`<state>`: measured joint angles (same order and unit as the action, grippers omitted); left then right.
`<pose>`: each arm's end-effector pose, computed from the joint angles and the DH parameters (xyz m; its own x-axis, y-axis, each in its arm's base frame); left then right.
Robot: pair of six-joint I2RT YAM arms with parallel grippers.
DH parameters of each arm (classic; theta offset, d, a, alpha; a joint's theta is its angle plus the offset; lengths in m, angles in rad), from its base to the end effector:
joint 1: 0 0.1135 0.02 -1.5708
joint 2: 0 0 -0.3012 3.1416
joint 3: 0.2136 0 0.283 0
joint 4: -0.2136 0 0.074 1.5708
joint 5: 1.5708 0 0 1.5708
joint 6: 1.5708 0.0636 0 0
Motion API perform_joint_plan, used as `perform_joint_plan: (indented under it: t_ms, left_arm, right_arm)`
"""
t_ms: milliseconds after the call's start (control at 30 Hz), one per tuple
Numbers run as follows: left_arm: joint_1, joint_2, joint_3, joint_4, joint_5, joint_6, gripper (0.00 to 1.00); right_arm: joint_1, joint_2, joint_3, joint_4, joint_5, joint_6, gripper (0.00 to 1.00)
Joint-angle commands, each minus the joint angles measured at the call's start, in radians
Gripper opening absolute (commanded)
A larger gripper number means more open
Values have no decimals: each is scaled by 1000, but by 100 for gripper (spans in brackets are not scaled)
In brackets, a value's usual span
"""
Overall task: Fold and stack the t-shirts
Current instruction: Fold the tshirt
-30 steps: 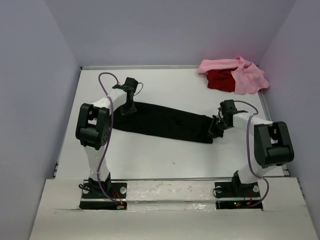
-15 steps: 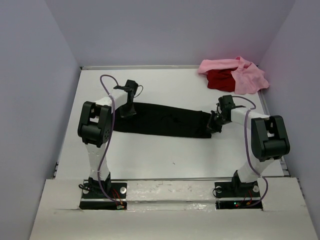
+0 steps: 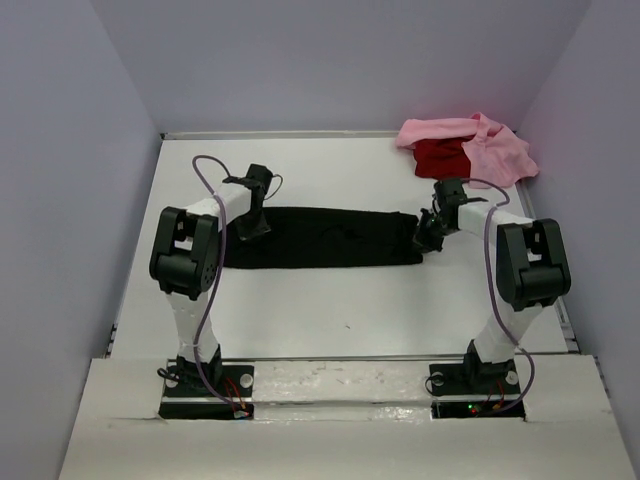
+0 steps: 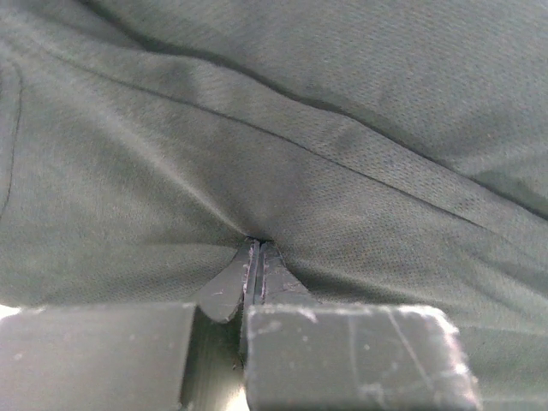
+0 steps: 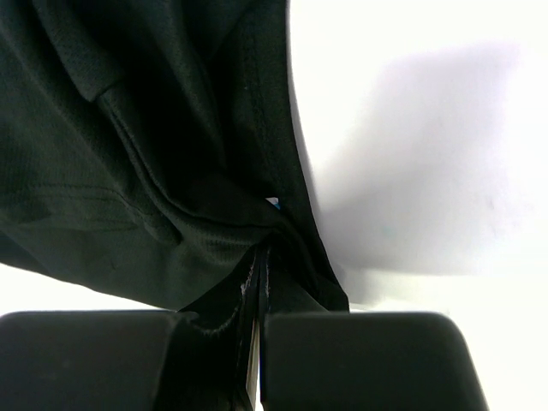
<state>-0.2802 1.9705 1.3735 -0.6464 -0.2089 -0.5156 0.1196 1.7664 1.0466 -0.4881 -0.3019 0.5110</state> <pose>0.4298 -0.1100 0.1561 -0.8935 -0.2448 -0.3766 -0.2690 0.9631 0.0123 0.3689 0.0634 0.1458 -0.9166 0.3602 -0.1737 0.2632 0.8704 0.4161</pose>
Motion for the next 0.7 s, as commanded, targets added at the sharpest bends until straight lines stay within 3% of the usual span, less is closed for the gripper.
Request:
perform_joint_plan:
  t_ms: [0, 300, 667]
  left_arm:
    - [-7, -22, -122, -76, 55, -50, 0]
    - [-60, -168, -264, -113, 72, -101, 0]
    - [-362, -157, -330, -118, 175, -244, 0]
  right_arm:
    - [9, 57, 105, 3, 3, -14, 0]
    - [9, 263, 309, 3, -42, -11, 0]
    - [40, 449, 581, -20, -98, -37, 0]
